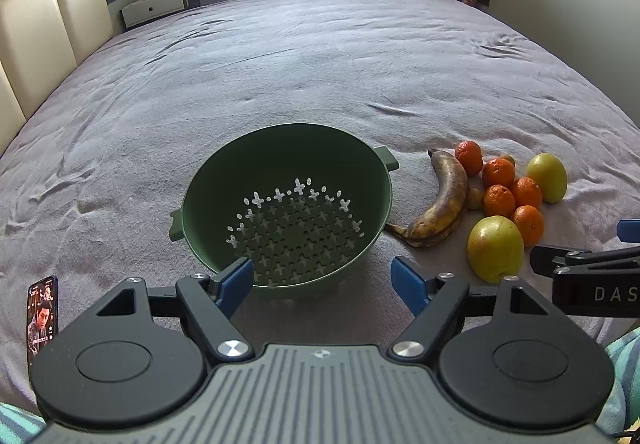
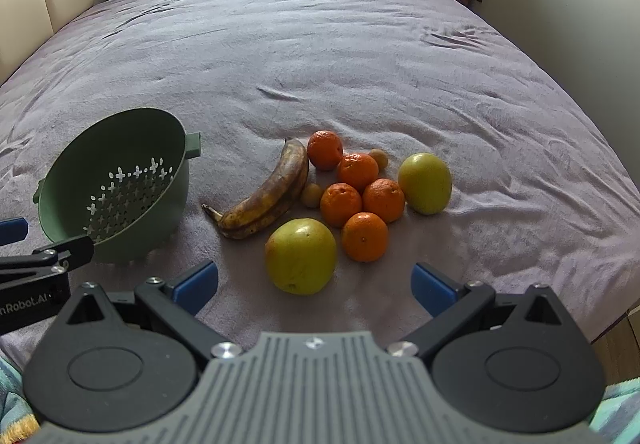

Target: Organize fruits

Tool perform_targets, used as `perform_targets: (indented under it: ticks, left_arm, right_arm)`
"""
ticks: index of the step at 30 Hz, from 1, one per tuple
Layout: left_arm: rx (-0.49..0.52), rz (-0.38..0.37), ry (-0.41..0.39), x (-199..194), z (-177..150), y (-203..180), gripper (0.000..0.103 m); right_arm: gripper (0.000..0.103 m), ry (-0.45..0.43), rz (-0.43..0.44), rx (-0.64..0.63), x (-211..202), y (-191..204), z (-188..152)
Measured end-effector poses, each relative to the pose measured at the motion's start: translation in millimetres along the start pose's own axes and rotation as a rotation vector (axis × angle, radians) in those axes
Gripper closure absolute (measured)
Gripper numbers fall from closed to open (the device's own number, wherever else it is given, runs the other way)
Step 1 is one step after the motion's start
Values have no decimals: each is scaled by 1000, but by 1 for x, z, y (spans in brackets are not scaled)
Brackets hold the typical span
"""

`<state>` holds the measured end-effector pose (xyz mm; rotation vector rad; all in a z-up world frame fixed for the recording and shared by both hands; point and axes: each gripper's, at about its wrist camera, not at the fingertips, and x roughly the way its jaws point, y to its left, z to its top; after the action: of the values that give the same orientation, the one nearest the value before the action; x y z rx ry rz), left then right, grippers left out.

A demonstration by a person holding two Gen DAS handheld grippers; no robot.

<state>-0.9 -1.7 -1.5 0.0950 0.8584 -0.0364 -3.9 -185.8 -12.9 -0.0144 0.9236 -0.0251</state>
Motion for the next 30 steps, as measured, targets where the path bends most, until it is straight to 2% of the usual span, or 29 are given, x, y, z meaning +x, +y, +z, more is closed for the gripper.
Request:
perform_targets:
  ticks: [30]
  left_arm:
    - [12,-10,3,-3,-2,-4,12]
  right_arm:
    - [4,25,6,-3,5,0,-1]
